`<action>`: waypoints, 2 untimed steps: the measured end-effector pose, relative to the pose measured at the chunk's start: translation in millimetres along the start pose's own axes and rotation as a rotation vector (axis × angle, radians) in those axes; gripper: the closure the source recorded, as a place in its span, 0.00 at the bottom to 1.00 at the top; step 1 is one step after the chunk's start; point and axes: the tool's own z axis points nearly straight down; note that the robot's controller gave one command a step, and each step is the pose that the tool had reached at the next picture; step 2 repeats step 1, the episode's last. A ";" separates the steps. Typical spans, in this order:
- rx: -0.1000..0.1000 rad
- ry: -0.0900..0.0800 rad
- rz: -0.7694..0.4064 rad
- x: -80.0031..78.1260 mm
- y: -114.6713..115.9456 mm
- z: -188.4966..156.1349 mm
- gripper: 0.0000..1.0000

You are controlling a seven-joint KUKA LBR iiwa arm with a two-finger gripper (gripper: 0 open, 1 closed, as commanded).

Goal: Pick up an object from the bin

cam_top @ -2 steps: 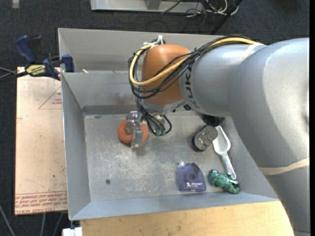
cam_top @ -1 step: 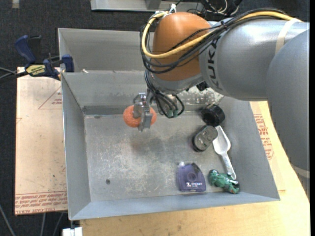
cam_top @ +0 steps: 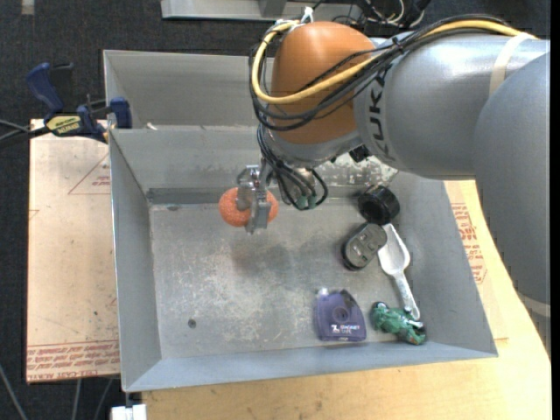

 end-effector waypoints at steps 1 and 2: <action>0.001 0.005 -0.011 -0.1 0.8 -45.2 1.00; 0.001 0.005 -0.011 -0.1 0.8 -45.2 1.00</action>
Offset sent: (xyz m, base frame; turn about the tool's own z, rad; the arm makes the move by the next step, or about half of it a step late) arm -0.0009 0.0058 0.1529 -0.0566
